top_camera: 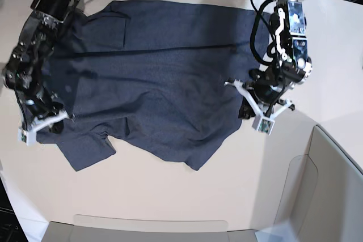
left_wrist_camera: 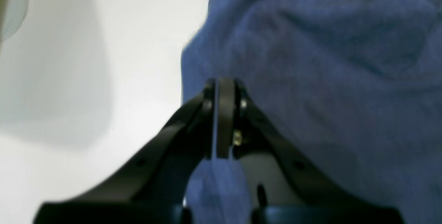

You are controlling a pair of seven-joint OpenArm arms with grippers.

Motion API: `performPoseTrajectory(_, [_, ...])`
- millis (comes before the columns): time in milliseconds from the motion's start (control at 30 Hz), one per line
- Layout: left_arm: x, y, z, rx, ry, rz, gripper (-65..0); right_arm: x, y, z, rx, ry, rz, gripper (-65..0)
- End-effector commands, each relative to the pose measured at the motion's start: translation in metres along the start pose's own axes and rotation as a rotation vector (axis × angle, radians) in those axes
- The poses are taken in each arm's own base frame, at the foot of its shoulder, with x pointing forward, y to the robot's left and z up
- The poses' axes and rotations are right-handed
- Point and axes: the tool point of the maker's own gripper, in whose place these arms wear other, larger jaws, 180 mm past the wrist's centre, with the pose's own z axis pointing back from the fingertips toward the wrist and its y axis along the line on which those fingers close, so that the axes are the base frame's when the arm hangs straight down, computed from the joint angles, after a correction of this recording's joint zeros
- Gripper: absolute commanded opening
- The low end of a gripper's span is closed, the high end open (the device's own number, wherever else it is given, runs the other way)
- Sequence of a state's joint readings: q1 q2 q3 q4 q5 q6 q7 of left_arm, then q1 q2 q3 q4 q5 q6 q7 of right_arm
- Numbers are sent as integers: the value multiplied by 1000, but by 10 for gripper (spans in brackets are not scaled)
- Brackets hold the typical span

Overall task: Layout the t-shirt on the table in an organized manner, then fold the t-shirt properly
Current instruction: 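Move both grippers down to the shirt hem and grasp it, then pull the hem with both grippers to straighten the shirt body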

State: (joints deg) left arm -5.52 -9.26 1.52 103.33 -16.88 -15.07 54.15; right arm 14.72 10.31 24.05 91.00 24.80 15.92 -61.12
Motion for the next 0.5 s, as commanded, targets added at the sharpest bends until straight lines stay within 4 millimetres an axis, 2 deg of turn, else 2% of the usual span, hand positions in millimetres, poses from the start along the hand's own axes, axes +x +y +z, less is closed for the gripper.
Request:
performPoseTrajectory(0, [23, 1, -8, -10, -44, -18, -644, 29, 2, -5, -11, -53, 20, -650])
performPoseTrajectory(133, [48, 2, -51, -48, -30, -20, -642, 52, 22, -45, -42, -47, 65, -650])
performPoseTrajectory(200, [57, 6, -65, -49, -25, -16, -642, 66, 36, -61, -46, -86, 120, -650])
performPoseTrajectory(267, [60, 11, -75, -47, -8, -3, -642, 69, 47, -80, -49, -89, 186, -650])
performPoseTrajectory(367, [57, 15, -80, -44, 8, 8, -641, 53, 65, -112, -31, -35, 248, -650])
performPoseTrajectory(467, [53, 16, -81, -43, 18, 13, -641, 28, 65, -135, -31, 19, 268, -650])
